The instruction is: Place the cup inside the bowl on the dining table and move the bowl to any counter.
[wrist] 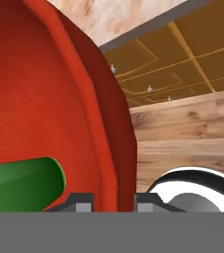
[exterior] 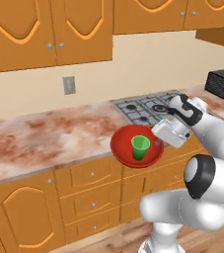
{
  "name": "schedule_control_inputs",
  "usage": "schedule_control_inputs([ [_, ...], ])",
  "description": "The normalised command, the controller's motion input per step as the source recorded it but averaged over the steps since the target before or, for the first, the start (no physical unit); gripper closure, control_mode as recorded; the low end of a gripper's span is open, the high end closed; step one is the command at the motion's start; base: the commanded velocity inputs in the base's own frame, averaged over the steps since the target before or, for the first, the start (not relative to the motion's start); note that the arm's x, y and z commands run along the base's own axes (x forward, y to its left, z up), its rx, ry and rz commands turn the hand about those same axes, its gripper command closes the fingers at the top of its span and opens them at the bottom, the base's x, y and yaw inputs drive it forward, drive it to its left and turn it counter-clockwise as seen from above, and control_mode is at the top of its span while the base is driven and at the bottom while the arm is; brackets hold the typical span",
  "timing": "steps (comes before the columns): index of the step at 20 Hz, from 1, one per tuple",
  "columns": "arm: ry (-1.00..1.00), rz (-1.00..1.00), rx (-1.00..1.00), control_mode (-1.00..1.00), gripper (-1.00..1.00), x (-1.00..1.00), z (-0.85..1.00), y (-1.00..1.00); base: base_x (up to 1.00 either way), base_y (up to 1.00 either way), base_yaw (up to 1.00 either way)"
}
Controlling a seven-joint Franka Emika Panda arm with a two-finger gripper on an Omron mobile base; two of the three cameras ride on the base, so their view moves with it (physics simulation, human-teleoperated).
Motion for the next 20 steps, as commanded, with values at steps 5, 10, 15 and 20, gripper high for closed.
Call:
schedule_control_inputs([
  [5, 0.0, 0.0, 0.0, 1.0, 1.0, 0.0, 0.0, 0.0, 0.52, 0.92, -0.06],
  [10, 0.0, 0.0, 0.0, 1.0, 1.0, 0.0, 0.0, 0.0, 0.66, 0.66, -0.02],
  [15, 0.0, 0.0, 0.0, 1.0, 1.0, 0.0, 0.0, 0.0, 0.44, 0.27, 0.0],
  [20, 0.0, 0.0, 0.0, 1.0, 1.0, 0.0, 0.0, 0.0, 0.06, 0.02, 0.0],
])
